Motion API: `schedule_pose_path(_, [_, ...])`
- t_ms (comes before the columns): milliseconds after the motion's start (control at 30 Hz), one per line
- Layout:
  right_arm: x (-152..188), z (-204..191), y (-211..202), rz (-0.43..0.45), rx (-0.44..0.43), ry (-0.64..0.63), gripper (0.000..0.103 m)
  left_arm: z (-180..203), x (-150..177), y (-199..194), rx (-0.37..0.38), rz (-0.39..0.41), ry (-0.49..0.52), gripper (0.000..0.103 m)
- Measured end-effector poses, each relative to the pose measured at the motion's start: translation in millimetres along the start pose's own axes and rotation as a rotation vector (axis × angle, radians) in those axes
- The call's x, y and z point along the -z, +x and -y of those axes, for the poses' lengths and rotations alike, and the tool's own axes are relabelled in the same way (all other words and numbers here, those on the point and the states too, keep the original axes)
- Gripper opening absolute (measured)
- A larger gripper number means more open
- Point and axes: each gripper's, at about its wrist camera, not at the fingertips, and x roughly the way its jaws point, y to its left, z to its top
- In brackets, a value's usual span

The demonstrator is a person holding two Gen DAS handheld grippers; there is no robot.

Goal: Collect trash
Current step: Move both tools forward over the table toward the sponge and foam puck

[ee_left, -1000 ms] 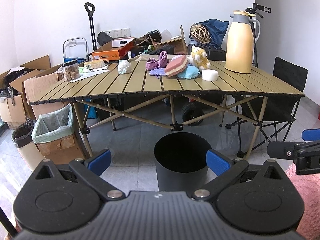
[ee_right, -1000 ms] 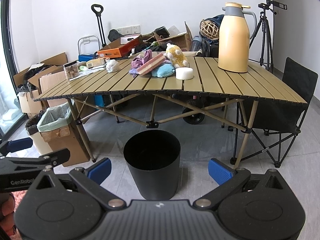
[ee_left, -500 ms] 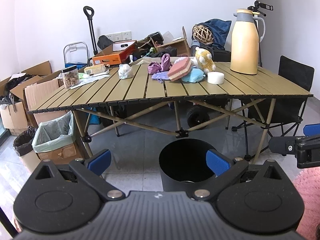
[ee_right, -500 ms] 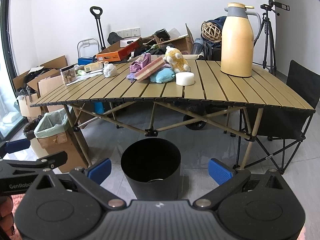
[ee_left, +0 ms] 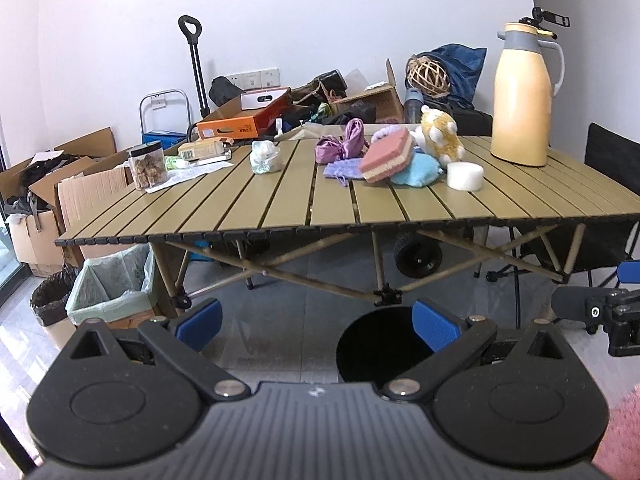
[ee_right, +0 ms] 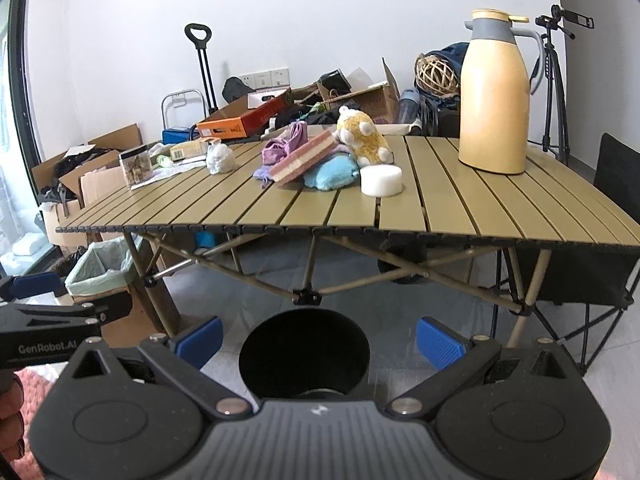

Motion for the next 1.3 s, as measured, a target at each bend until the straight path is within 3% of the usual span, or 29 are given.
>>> schedule_pose_path(767, [-73.2, 38.1, 93.2, 0.206, 0.015, 0.031, 0.103, 12.3, -80.3, 95.3, 0.051, 0.082, -0.059, 0.103])
schedule_pose_path(967, [-94.4, 47.2, 123.0, 0.214, 0.025, 0.038, 0.103, 11.9, -105.0, 117.3, 0.054, 0.118, -0.079, 0.103])
schedule_pose_path(1300, [-109.9, 54.2, 165.8, 0.242, 0.119, 0.005, 0.103, 9.7, -141.5, 156.4, 0.056, 0.137, -0.088, 0.103])
